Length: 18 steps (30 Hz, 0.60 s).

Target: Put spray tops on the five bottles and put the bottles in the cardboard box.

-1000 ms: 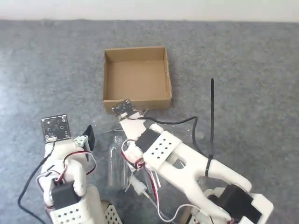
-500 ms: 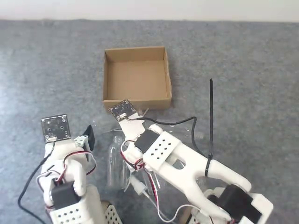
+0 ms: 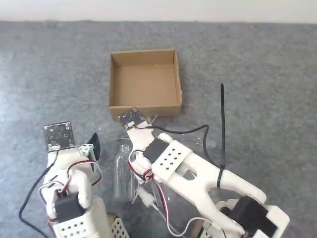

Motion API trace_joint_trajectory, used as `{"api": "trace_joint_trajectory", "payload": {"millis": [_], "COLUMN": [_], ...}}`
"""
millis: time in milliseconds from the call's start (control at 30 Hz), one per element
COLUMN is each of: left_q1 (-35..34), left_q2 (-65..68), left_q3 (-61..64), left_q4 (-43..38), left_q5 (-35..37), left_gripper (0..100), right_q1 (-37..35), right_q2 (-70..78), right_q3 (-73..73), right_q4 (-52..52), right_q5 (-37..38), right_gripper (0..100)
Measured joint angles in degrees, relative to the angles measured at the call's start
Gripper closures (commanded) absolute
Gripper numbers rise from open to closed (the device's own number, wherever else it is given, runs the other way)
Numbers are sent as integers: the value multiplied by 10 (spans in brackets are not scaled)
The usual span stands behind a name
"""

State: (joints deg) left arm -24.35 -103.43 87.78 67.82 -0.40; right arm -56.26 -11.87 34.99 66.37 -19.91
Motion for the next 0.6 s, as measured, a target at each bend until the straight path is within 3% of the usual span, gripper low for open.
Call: {"api": "trace_joint_trajectory", "payload": {"millis": [167, 600], "left_q1": [0, 0], "left_q2": [0, 0], "left_q3": [0, 0], "left_q4": [0, 0], "left_q5": [0, 0], "left_gripper": [747, 747], "right_q1": [-2, 0], "right_q2": [47, 69], "right_q3": [0, -7], "right_q4": [0, 3], "right_q5": [0, 21], "right_gripper": [734, 920]}}
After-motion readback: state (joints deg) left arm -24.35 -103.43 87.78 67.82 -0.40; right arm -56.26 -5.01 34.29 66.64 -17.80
